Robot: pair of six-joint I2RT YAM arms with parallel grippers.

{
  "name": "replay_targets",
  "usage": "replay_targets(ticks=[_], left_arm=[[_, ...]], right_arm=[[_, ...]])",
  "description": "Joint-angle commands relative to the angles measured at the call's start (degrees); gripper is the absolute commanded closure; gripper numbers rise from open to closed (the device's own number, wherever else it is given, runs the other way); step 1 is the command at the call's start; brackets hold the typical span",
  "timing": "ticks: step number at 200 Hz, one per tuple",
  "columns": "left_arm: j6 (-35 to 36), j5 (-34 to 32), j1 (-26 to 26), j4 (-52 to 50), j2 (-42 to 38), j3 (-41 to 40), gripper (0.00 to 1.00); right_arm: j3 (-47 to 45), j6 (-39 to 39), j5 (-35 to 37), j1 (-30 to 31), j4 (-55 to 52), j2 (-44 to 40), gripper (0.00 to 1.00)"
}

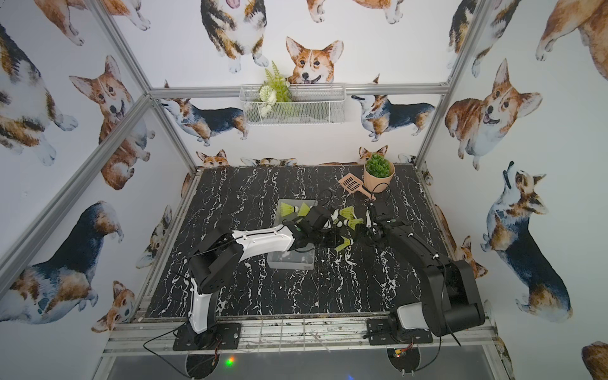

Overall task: Put the shuttlecocks into the storage box
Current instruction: Pick up the shuttlecock at the center of the board, then place the shuttlecock in the storage box.

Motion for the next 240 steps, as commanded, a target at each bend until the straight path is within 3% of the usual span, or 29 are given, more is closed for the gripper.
replay_targets(ticks=[1, 53, 116, 174, 240], left_arm=[[3.6, -0.6, 0.8, -3.0, -4.0, 0.8, 1.0], [10.3, 2.1, 5.9, -12.2, -15.8, 0.6, 1.0], [17.5, 7.2, 18.0, -21.6, -26.9, -4.2, 1.0], [26.5, 9.1, 26.2, -30.3, -27.2, -4.9, 1.0], [33.4, 9.0, 29.1, -34.8, -22.7, -2.7, 1.0]], right_arm=[[0.8, -0.3, 3.5, 0.0, -2.7, -3.3, 0.28], [1.1, -2.6, 6.2, -0.3, -5.4, -7.3, 0.25], [0.2, -3.4, 5.8, -0.3, -5.4, -8.7, 0.25], [-0.2, -5.0, 3.3, -0.3, -4.2, -15.2, 0.25], [-0.4, -5.0, 1.9, -0.3, -5.3, -18.2, 0.25]])
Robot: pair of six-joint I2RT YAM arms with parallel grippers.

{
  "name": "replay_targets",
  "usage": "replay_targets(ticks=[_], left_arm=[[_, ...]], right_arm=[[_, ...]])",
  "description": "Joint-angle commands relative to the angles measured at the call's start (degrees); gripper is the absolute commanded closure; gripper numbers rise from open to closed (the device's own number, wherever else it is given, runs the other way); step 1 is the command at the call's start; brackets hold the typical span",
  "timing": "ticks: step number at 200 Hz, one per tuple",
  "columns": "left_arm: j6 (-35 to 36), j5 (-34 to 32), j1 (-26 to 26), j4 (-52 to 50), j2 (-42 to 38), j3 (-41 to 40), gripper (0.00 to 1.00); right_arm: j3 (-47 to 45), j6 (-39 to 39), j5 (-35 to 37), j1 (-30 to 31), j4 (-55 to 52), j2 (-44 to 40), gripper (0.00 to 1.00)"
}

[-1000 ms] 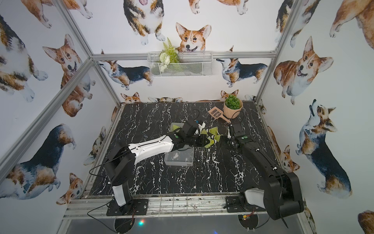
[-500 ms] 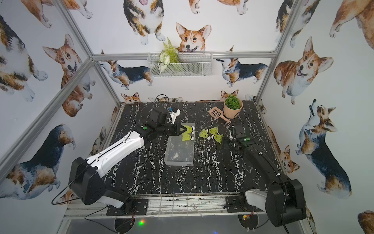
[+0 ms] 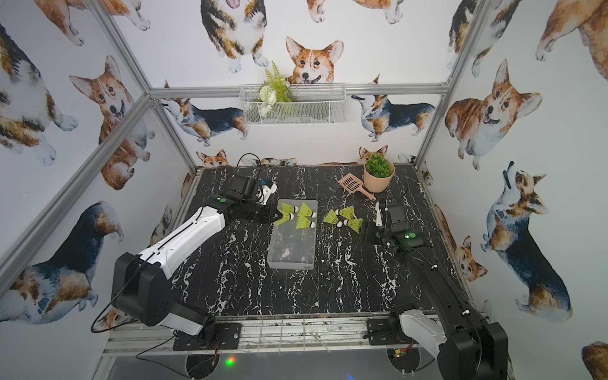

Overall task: Put the shuttlecocks into the storage box
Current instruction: Place the shuttlecock in the storage box.

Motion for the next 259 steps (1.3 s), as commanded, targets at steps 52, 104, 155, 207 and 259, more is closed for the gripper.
replay_targets(ticks=[52, 104, 155, 207, 259], left_arm=[[5.7, 2.4, 1.1, -3.4, 8.1, 4.2, 1.0], [5.7, 2.3, 1.3, -3.1, 11.6, 5.4, 1.0], [4.6, 2.3, 1.3, -1.7, 13.6, 5.6, 1.0], [3.7, 3.8, 1.3, 0.1, 15.9, 5.6, 1.0], [3.4, 3.9, 1.3, 0.8, 17.8, 6.3, 1.0]], right_arm=[[0.5, -0.8, -0.8, 0.1, -1.0, -1.5, 0.25], [0.4, -0.9, -0.5, 0.1, -1.1, -2.0, 0.24], [0.5, -1.1, -0.7, 0.1, -1.1, -1.9, 0.24], [0.4, -1.1, -0.5, 0.1, -1.2, -1.9, 0.24], [0.2, -1.1, -0.9, 0.1, -1.1, -1.9, 0.24]])
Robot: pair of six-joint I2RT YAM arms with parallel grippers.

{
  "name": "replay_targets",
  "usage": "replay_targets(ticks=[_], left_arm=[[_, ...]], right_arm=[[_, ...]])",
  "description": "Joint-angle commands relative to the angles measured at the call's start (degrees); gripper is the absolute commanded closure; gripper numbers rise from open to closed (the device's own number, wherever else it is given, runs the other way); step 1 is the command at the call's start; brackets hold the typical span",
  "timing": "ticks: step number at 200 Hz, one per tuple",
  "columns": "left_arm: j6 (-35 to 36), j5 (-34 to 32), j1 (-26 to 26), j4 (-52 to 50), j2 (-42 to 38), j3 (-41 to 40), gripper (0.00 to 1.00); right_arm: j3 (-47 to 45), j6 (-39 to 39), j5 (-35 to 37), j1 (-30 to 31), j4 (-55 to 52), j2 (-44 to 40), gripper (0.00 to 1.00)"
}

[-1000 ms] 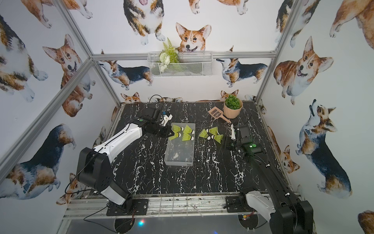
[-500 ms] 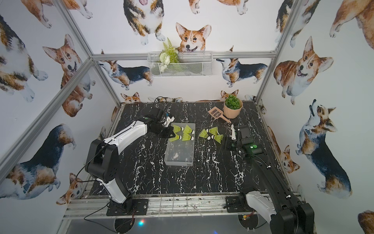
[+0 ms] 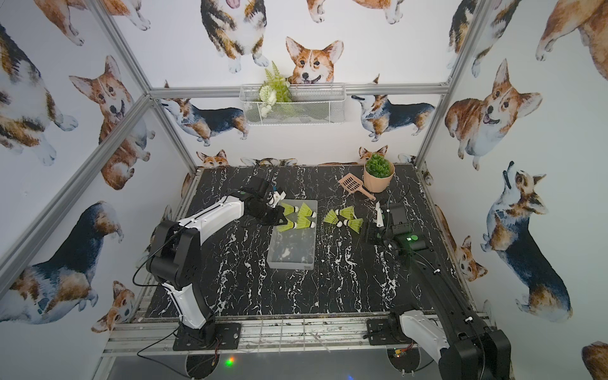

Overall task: Put the shuttlecocks into the storage box
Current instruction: Place the shuttlecock in the storage box.

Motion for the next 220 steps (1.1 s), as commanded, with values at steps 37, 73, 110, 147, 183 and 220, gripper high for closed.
replay_targets(ticks=[37, 73, 110, 147, 183, 220], left_arm=[[-0.1, 1.0, 0.2, 1.3, 2.3, 1.9, 1.0], [-0.4, 1.1, 0.2, 1.9, 3.4, 2.5, 1.0], [-0.6, 1.7, 0.3, 2.3, 4.1, 2.9, 1.0], [-0.7, 1.6, 0.4, 2.7, 4.8, 2.8, 1.0], [0.0, -0.5, 0.6, 2.1, 5.2, 2.9, 0.89], [0.8, -1.5, 0.5, 1.5, 5.8, 3.4, 0.8]], right_arm=[[0.2, -1.0, 0.2, 0.1, -0.3, 0.0, 0.24], [0.3, -1.1, 0.1, 0.1, -0.3, 0.0, 0.24], [0.5, -1.2, -0.1, 0.1, -0.5, 0.4, 0.24], [0.5, -1.3, -0.1, 0.1, -0.7, 0.7, 0.24], [0.7, -1.3, 0.0, 0.1, -0.9, 0.8, 0.24], [0.9, -1.5, 0.1, 0.1, -0.9, 1.0, 0.24]])
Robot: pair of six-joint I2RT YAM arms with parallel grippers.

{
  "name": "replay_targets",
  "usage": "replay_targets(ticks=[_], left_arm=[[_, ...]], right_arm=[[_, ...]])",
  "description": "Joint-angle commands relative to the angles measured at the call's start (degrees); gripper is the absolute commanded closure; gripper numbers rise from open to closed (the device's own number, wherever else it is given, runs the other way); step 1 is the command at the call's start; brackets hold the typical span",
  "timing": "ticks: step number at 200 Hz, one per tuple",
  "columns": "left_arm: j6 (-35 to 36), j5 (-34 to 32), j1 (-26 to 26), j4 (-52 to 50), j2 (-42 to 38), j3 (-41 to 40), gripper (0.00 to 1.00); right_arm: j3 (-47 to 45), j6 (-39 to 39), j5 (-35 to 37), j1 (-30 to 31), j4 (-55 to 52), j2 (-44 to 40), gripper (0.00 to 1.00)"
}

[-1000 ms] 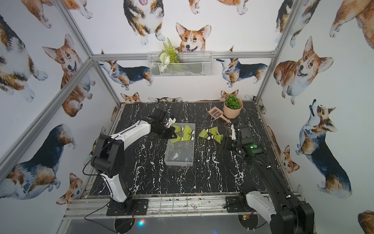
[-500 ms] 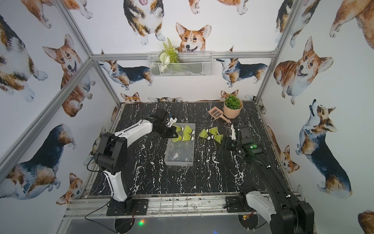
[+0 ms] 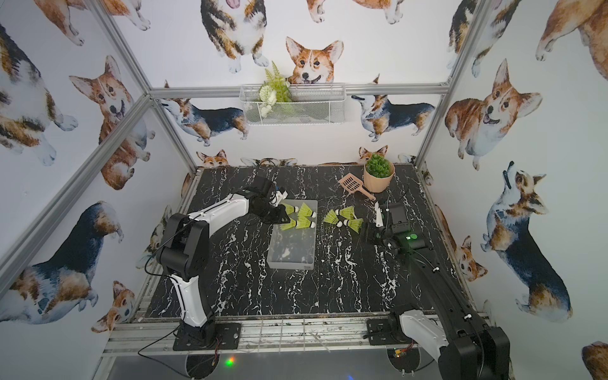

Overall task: Put the shuttlecocks into the storage box
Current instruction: Place the shuttlecock in the storage box.

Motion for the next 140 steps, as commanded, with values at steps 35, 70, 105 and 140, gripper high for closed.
replay_targets(ticks=[35, 70, 105, 140], left_arm=[[1.7, -4.0, 0.1, -1.4, 0.4, 1.2, 0.72], [2.3, -6.6, 0.1, -1.5, -0.1, 1.4, 0.64], [3.1, -7.7, 0.1, -2.7, 0.2, 2.7, 0.62], [3.5, -9.7, 0.1, -3.5, -0.9, 3.4, 0.6]], right_arm=[[0.3, -0.6, 0.6, 0.1, -0.8, 0.2, 0.24], [0.1, -0.6, 0.7, 0.1, -0.8, 0.1, 0.24], [0.0, -0.6, 1.2, 0.0, -0.9, 0.2, 0.24], [-0.6, -0.6, 2.0, 0.1, -0.9, 0.2, 0.24]])
